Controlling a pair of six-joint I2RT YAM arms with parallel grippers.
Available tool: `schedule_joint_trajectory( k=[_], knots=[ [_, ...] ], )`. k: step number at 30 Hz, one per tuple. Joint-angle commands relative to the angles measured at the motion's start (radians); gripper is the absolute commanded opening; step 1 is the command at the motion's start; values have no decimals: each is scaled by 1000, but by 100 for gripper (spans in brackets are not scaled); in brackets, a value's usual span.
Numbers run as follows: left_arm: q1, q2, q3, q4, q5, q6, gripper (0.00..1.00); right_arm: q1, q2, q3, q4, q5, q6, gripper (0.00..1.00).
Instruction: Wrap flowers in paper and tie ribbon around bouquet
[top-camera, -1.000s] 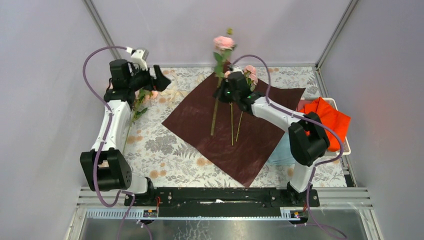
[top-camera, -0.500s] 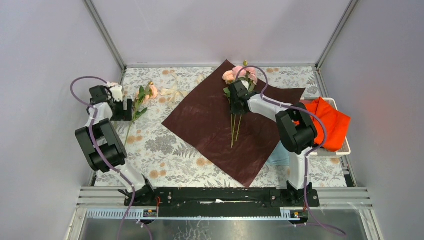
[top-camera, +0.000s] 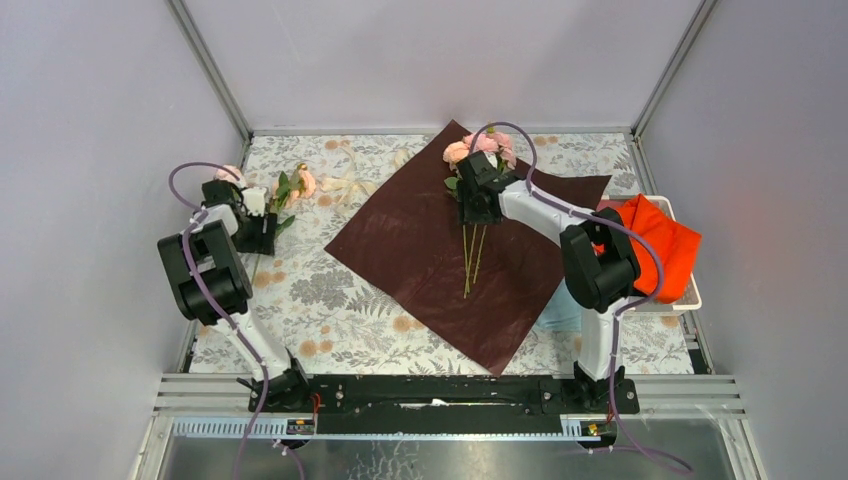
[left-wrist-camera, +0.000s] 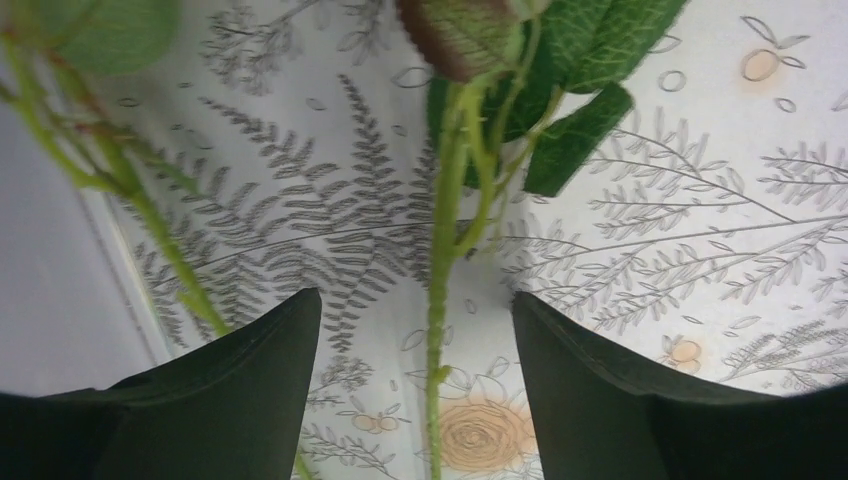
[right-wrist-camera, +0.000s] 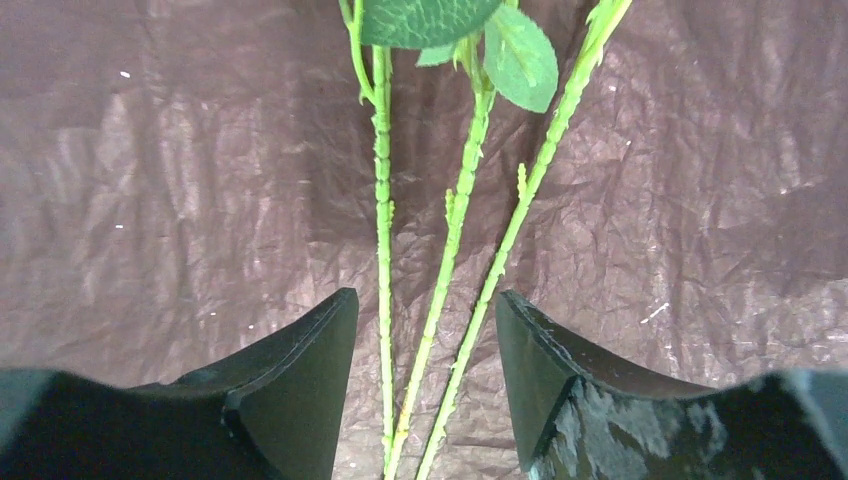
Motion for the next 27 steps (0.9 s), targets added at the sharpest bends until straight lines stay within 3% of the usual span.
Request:
schedule_joint_trajectory(
  k=[1, 5, 6, 7, 8, 11, 16, 18, 20, 23, 25, 27],
  knots=[
    [-14, 43, 35, -14, 3, 31, 73, 6, -95, 70, -45, 16, -34, 61],
    [-14, 112, 69, -50, -26, 36, 41, 8, -130, 74, -43, 16, -34, 62],
    [-11, 123, 83, -73, -13, 40, 31, 9, -137, 76, -45, 14, -34, 62],
    [-4, 128, 99, -103, 19, 45, 8, 9, -143, 81, -46, 14, -34, 62],
    [11, 129, 118, -127, 69, 39, 0, 10, -152, 88, -51, 12, -33, 62],
    [80, 59, 161, -135, 246, -45, 0, 27, -179, 110, -68, 38, -42, 66],
    [153, -107, 216, -118, 757, -228, 0, 179, -203, 172, -35, 114, -186, 93],
    [143, -149, 231, -109, 994, -329, 0, 246, -204, 190, 35, 24, -237, 99],
    [99, -193, 214, -9, 1143, -499, 0, 295, -209, 186, 156, -167, -247, 100],
    [-34, -286, 149, 206, 1127, -707, 0, 332, -199, 154, 443, -405, -147, 100],
    [-104, -361, 66, 438, 1109, -911, 0, 354, -160, 168, 580, -458, -72, 100],
    [-168, -404, -2, 666, 1100, -1122, 0, 377, -96, 243, 593, -442, -50, 100]
  ],
)
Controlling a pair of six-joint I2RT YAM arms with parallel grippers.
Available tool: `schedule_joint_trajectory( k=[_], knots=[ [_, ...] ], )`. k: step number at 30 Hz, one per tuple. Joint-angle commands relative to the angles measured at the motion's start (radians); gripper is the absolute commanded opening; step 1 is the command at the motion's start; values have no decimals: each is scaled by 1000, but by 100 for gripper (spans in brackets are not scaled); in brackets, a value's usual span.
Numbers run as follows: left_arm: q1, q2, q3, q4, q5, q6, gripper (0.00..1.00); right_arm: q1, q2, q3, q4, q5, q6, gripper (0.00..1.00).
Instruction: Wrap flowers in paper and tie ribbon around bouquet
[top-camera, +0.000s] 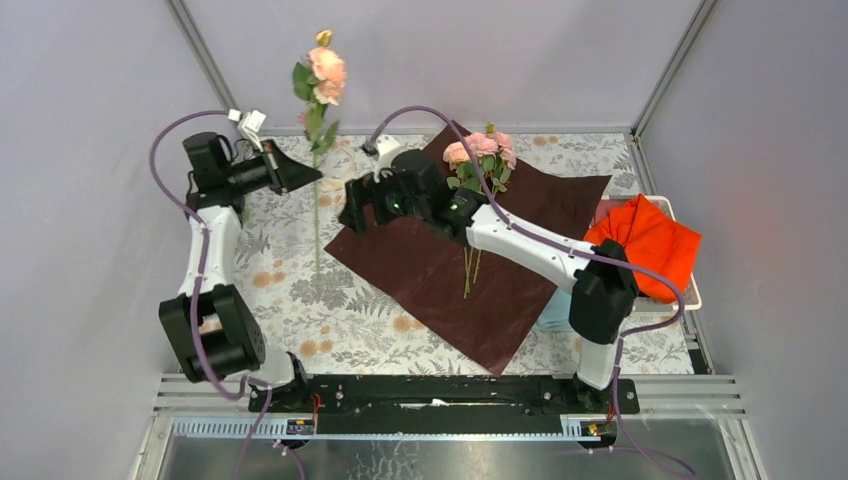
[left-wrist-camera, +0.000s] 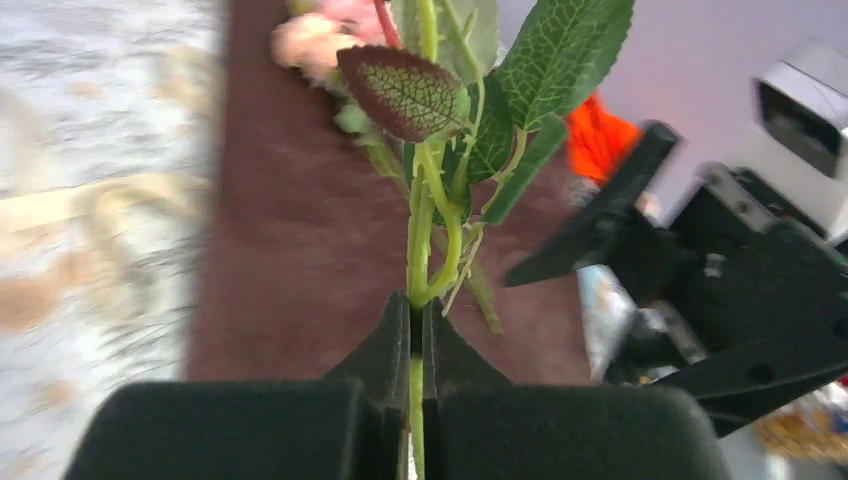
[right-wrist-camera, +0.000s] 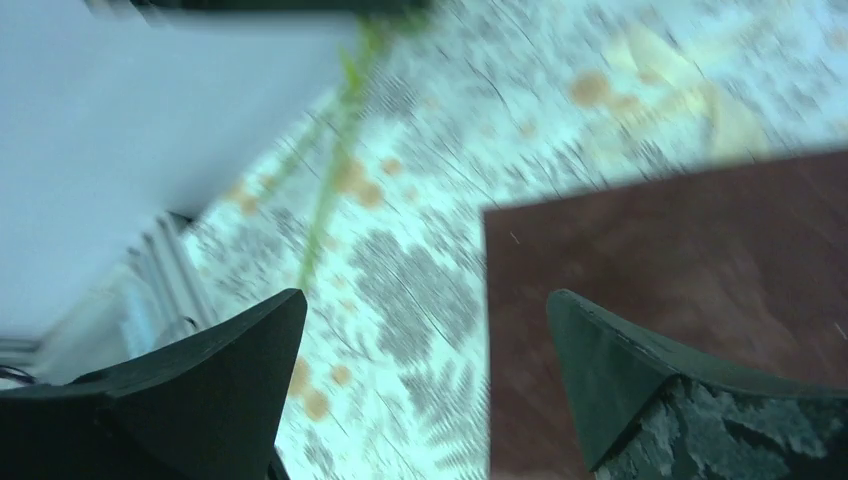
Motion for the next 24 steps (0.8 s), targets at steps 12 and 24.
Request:
schedule_joint_trajectory(
  k=[12, 24],
  knots=[
    [-260, -114, -134, 608, 34, -642, 0, 19, 136, 148, 196, 152, 224, 2],
    [-147, 45, 34, -264, -1155, 605, 98, -301, -39, -125, -239, 343, 211, 0]
  ],
)
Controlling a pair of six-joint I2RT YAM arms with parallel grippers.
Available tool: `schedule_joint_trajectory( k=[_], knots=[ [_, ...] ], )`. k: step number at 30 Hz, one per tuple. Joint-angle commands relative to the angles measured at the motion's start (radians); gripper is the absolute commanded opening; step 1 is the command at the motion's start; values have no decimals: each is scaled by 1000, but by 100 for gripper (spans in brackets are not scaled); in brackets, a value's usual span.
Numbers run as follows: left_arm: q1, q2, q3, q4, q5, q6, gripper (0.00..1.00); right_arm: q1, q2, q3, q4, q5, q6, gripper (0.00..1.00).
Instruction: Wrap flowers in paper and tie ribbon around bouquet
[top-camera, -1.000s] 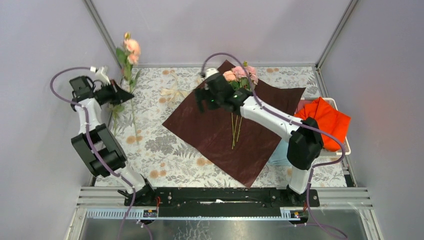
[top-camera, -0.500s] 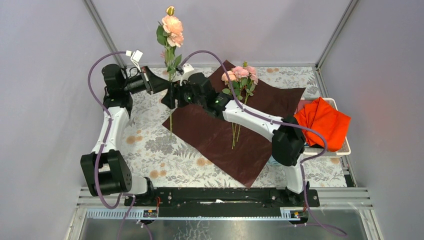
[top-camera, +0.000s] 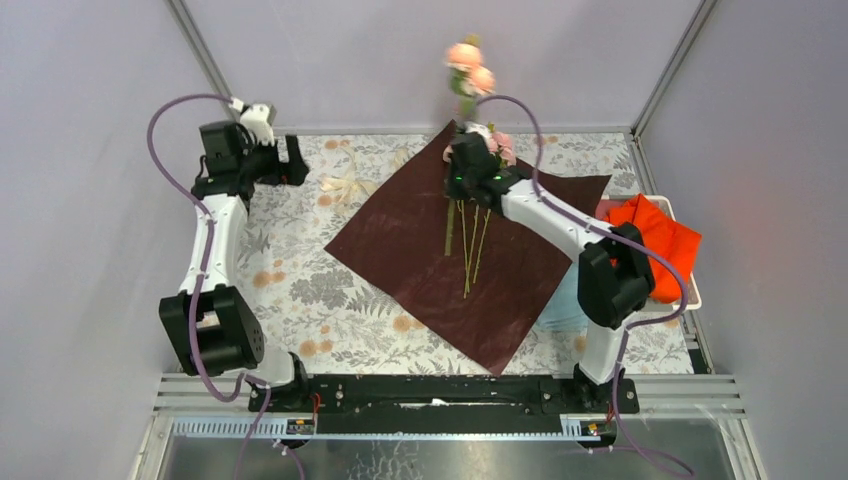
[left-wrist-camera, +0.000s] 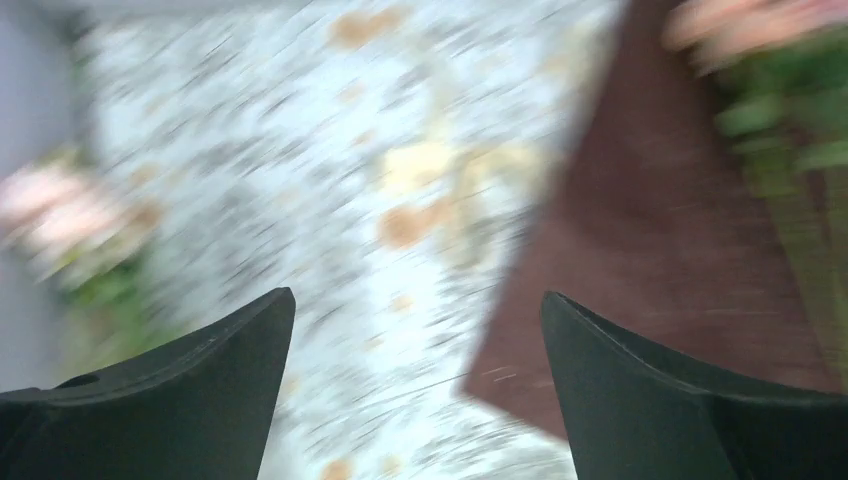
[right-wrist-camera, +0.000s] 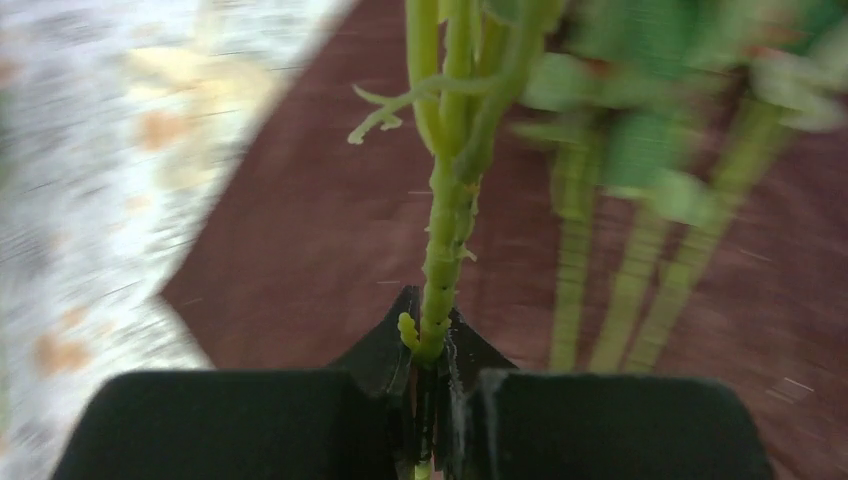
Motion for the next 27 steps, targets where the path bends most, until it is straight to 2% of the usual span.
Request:
schedule_joint_trajectory(
  k=[1, 3, 10, 11, 12, 14, 15, 18, 21, 24, 27],
  knots=[
    [66, 95, -90, -113, -576, 396, 98, -96, -55, -80, -151, 99, -29, 0],
    [112, 161, -75, -116, -641, 417, 98, -115, -16, -75, -176, 75, -42, 0],
    [253, 346, -18, -112, -654, 422, 98, -117, 93, -28, -212, 60, -50, 0],
    [262, 372, -10, -108, -657, 419, 98, -117, 106, -27, -212, 65, -48, 5],
    [268, 397, -1, -106, -660, 417, 98, -118, 119, -25, -213, 69, -45, 17],
    [281, 450, 15, -105, -664, 416, 98, -121, 156, -3, -241, 66, -42, 53],
    [286, 483, 25, -102, -666, 413, 98, -122, 177, 24, -269, 63, -41, 63],
    [299, 551, 51, -100, -664, 410, 94, -122, 173, 39, -304, 63, -46, 69],
    [313, 615, 91, -112, -648, 400, 83, -121, 127, 25, -300, 77, -57, 70],
    [321, 665, 141, -144, -563, 392, 68, -122, 87, 16, -299, 91, -74, 70],
    [329, 695, 172, -163, -449, 374, 42, -122, 58, 13, -307, 106, -85, 70]
  ],
)
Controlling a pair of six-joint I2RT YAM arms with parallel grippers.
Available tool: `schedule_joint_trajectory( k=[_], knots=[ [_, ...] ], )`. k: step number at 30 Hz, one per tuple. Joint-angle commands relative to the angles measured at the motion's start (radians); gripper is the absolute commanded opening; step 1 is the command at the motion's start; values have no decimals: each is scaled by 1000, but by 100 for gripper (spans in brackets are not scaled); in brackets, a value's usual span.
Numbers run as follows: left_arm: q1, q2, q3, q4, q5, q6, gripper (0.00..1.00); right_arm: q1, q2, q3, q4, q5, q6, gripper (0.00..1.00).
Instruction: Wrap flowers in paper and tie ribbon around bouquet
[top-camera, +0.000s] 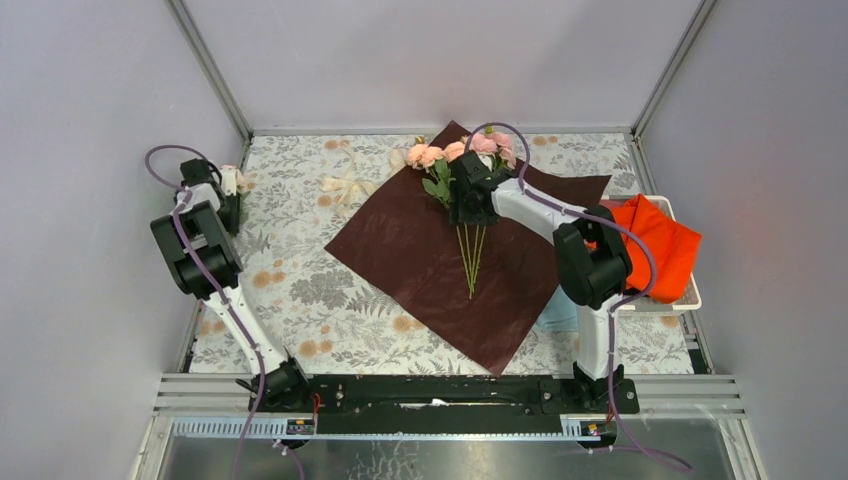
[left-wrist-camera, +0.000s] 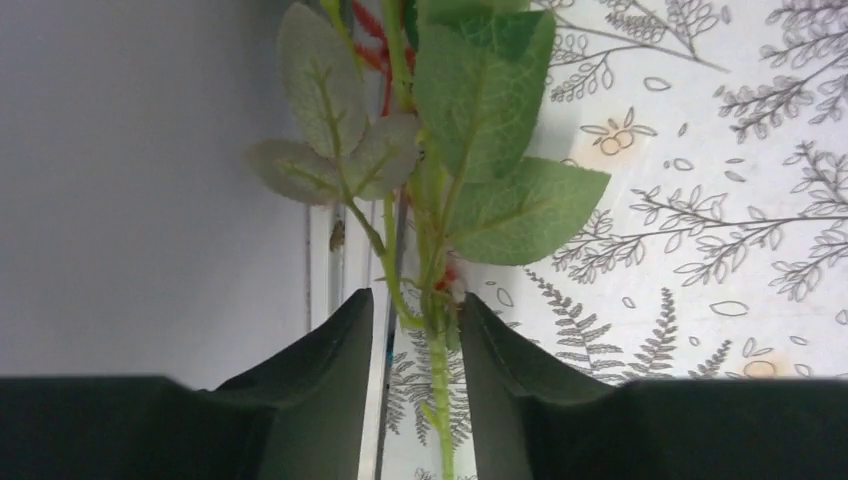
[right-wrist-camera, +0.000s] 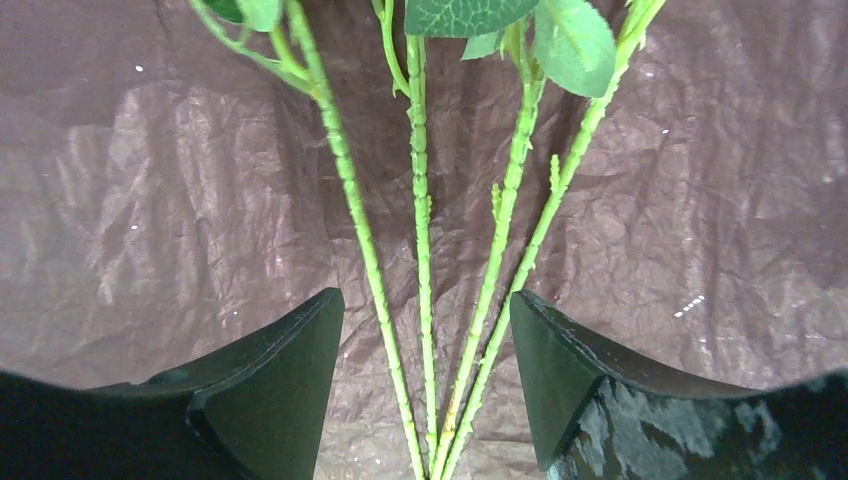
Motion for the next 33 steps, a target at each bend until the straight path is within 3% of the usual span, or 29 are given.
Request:
schedule_joint_trajectory(
  k=[1, 6, 10, 13, 17, 19, 22, 23, 27, 33],
  knots=[
    [22, 70, 42, -43, 164, -26, 36, -2, -120, 29, -23, 49, -30, 70],
    [41, 115, 110, -126, 286, -53, 1, -3, -172, 14, -21, 57, -42, 70],
    [67, 73, 97, -161, 428, -83, 0, -2, -214, 14, -18, 51, -54, 71],
    [73, -42, 38, -163, 582, -121, 0, -1, -245, 11, 3, -1, -67, 70],
    [72, -264, -24, -132, 928, -258, 0, 40, -337, -78, 210, -212, -121, 72],
    [64, -358, -86, 19, 1135, -457, 0, 102, -373, -128, 361, -306, -151, 79],
    [-6, -492, -197, 327, 1225, -776, 0, 209, -340, -100, 510, -409, -172, 92],
    [-40, -532, -228, 407, 1227, -841, 0, 235, -310, -70, 557, -439, -164, 97],
    [-168, -645, -320, 621, 1199, -1056, 0, 265, -176, 20, 744, -522, 36, 98],
    [-334, -746, -468, 893, 1079, -1223, 0, 275, -61, 47, 1049, -596, 309, 100]
  ],
)
